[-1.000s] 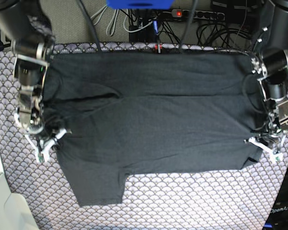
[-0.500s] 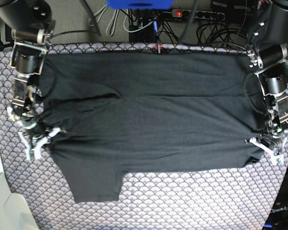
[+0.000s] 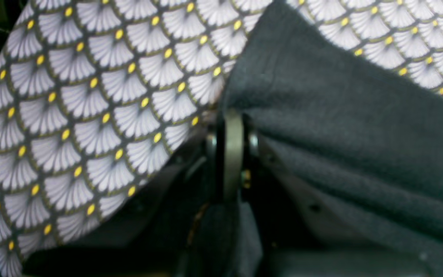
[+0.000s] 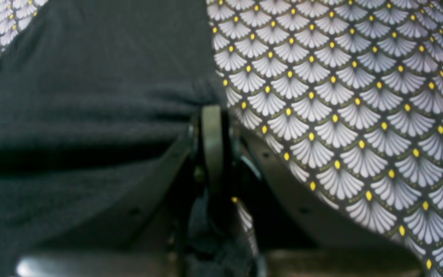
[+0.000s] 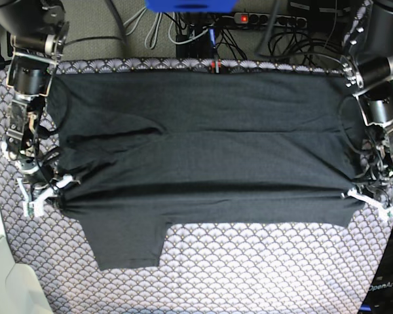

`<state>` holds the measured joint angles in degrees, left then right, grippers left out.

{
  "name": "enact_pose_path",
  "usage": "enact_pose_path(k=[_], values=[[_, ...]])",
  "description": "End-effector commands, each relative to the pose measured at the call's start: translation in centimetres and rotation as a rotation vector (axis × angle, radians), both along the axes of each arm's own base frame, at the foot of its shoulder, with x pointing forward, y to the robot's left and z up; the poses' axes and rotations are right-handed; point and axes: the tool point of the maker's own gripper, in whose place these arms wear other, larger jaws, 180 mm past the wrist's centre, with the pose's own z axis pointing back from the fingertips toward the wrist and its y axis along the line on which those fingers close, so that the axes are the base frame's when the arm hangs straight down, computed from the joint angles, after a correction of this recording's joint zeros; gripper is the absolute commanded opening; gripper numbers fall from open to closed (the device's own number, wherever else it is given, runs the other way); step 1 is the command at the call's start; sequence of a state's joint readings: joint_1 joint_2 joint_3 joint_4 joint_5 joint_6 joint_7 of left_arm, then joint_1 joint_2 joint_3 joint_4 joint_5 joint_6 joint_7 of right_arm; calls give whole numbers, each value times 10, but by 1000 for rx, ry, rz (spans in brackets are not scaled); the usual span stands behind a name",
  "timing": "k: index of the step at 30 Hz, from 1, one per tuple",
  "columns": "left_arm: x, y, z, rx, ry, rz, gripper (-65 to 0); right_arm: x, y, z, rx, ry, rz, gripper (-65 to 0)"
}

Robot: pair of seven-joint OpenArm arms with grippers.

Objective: Fold the T-shirt properly
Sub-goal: 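Lift the hem with both grippers and fold it toward the collar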

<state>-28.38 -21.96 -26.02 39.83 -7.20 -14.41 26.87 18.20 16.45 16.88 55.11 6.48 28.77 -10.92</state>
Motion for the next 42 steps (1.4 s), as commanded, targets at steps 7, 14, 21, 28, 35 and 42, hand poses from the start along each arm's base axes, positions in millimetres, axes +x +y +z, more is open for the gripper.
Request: enact_pose_path(k=[7,14,21,28,35,42], values=[[10,14,47,75,-91,-4,-645,9,-20,35,19,-109,-15,-650],[9,13,59,99,-106,-17,-645,6,-16,43,19,-137,-7,-650],[2,13,53,107,-93,-19,-645,-3,-13,58,-29,-175,12,-650],[-3,10,52,84,-109,-20,-645,-15,-7,49,-31,-161,21,-650],[-17,17,44,24,-115,0,-645,-29,-14,37,-30,-133,2,-650],[-23,13,53,57,-141,-24,-645,-42,-13,46,2,-172,36,-650]])
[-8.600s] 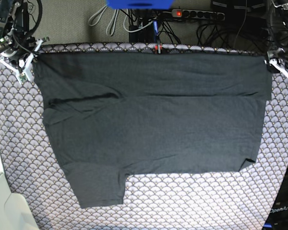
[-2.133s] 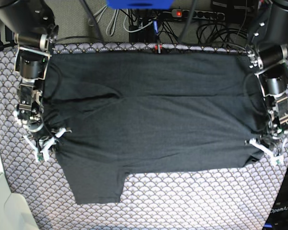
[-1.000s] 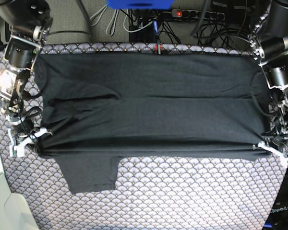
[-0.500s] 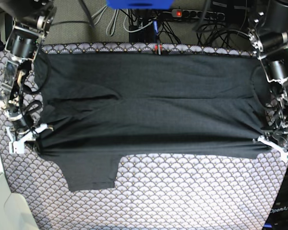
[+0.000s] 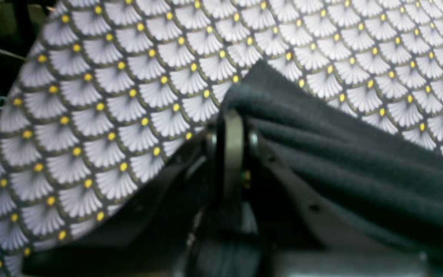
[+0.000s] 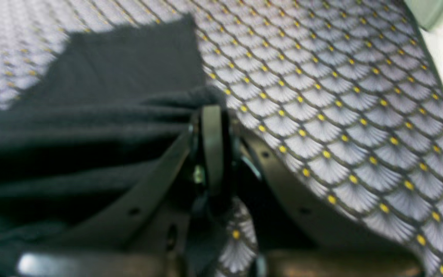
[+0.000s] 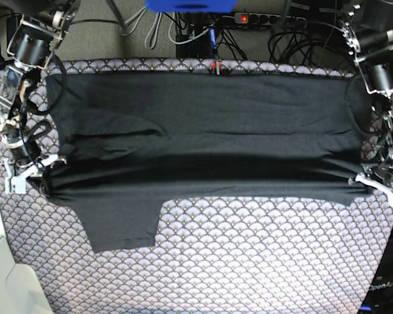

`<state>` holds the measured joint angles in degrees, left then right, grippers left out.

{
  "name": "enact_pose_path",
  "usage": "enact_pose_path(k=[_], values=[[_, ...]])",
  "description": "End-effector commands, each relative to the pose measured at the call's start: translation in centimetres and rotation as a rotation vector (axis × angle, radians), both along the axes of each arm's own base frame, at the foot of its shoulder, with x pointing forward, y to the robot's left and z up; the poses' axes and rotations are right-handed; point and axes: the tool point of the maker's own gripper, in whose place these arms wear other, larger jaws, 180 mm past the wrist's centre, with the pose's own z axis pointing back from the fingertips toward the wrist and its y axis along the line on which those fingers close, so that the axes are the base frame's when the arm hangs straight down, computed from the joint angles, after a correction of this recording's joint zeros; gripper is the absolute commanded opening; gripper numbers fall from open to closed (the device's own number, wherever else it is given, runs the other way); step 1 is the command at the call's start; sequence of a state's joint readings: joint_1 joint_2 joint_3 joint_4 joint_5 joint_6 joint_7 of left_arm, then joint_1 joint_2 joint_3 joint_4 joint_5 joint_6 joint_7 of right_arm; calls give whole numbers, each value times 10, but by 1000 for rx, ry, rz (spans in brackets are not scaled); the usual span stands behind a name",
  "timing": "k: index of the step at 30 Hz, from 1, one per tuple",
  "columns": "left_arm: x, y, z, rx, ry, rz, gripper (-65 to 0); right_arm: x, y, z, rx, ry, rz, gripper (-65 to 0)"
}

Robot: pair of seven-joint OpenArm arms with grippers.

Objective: Fold the T-shirt properly
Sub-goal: 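Lift the hem with both grippers and fold it toward the collar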

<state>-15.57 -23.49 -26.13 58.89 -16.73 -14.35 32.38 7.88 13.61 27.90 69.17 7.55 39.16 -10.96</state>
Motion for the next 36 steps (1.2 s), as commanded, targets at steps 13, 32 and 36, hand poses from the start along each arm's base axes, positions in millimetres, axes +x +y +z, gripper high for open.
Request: enact_pose_path(k=[13,32,36], values=[[-5,29,42,23,-76,68,-645,-24,-1,6,-41,-23,20,-650],[-30,4,42,54,-72,26,-645,-54,-28,23,-70,-63,-88,-650],[-36,4,42,65,-67,21,-645,-65,-35,19,-67,-52,-118,-650]])
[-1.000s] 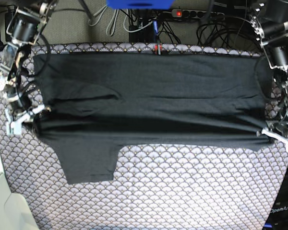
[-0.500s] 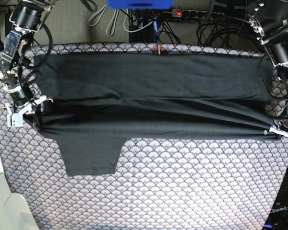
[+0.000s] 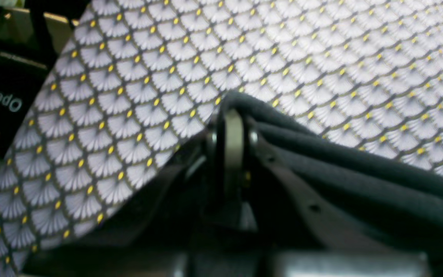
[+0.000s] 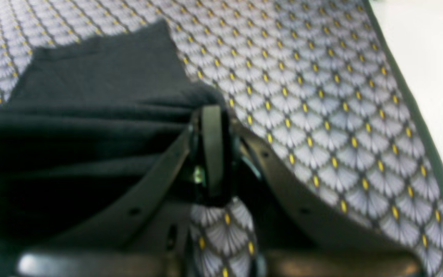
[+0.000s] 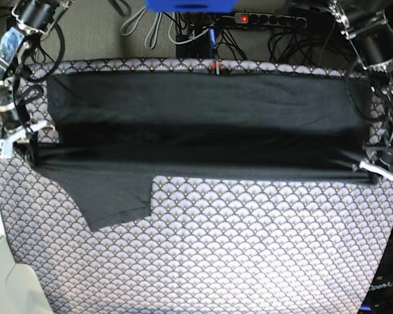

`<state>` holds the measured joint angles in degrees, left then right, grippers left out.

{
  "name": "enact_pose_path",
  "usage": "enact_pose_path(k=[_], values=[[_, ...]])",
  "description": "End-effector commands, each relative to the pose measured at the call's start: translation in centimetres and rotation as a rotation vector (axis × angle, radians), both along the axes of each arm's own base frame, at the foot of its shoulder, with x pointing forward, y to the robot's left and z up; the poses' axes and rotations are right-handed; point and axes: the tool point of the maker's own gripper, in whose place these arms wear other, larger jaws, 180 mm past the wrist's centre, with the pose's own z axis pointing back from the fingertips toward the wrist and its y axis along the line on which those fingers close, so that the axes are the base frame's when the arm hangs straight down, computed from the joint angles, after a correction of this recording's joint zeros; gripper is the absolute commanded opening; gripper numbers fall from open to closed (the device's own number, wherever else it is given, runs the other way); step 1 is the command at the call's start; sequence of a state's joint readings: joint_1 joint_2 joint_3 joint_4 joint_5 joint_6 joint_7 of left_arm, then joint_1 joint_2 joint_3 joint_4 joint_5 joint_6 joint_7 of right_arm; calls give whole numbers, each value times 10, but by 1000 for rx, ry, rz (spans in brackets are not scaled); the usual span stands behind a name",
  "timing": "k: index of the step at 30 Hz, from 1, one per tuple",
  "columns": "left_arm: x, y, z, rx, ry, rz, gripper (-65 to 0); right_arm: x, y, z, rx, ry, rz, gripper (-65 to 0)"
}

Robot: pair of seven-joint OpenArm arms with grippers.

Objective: Fold the T-shirt properly
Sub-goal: 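Lift the hem with both grippers and fold it toward the collar, then lay the folded hem down near the collar with both grippers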

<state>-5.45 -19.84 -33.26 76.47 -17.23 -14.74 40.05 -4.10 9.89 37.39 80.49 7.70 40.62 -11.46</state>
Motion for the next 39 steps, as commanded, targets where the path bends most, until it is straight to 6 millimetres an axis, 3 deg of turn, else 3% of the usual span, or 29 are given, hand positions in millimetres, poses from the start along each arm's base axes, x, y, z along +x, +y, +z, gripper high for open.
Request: enact_pose_path(k=[1,11,16,22,30,34,39], values=[[7,12,24,45,-62,13,-645,4,-9,22,-30,-68,-13,-650],[-8,7,32,95,-68,-14,-645,-16,4,7,-14,-28,-9,-650],[-24,32,38,100,-82,63,-645,-18,6,4,-4,-26,-14,-650],[-34,34,29,101,-54,67,-645,-31,2,-3,-5,2,-30,-650],[-45,25,13,75,-24,67,-645,-41,3,-4,-21,18,-22,-650],[-44,19,24,94,-51,53,-645,-47,6,1,-44,18,-9,-650],[-53,10,26,99,15,27,-645,-53,10,-10,-32,73,-12,-650]])
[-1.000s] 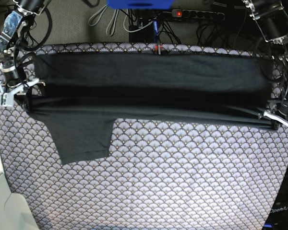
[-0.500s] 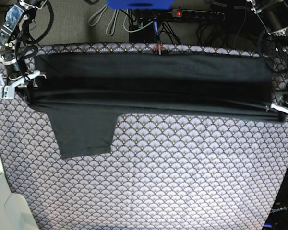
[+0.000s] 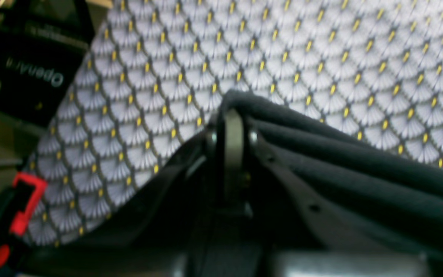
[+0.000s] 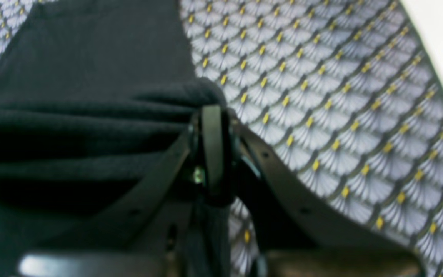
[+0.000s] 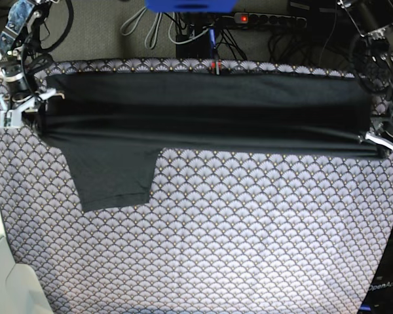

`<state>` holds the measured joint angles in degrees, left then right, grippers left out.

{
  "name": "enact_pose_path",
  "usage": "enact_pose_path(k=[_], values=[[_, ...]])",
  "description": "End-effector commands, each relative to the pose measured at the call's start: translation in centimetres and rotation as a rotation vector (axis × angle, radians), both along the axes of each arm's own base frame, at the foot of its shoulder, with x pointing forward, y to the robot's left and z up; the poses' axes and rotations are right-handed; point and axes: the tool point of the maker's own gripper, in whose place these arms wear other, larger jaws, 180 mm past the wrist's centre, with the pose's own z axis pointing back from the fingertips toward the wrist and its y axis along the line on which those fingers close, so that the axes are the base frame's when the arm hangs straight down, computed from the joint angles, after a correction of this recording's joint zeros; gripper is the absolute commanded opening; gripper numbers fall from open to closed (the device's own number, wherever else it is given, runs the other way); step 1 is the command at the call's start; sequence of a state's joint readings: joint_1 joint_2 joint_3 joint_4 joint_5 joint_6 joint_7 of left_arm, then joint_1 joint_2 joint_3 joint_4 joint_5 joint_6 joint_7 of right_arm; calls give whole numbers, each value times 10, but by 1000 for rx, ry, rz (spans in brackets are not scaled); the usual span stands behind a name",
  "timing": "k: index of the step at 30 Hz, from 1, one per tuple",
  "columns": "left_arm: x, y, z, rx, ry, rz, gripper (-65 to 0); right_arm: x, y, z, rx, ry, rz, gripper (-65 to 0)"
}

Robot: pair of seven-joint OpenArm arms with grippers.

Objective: Fold the T-shirt properly
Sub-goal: 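Lay the folded hem down near the collar with both grippers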

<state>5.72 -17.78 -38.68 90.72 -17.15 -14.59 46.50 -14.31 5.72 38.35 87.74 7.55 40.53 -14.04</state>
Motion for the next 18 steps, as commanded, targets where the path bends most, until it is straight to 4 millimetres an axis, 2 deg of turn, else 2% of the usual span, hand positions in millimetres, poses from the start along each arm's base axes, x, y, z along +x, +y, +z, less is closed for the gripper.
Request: enact_pose_path(k=[1,7,18], values=[[7,6,20,34,-46,2,-645,4,-8,12,-20,-33,-8,-650],[-10,-5,4,11,14,-5,-645,-9,-7,-2,-16,40,-8,-650],[-48,-6,-15,40,111,-22,-645,-39,0,-23,-13,130,16,-650]])
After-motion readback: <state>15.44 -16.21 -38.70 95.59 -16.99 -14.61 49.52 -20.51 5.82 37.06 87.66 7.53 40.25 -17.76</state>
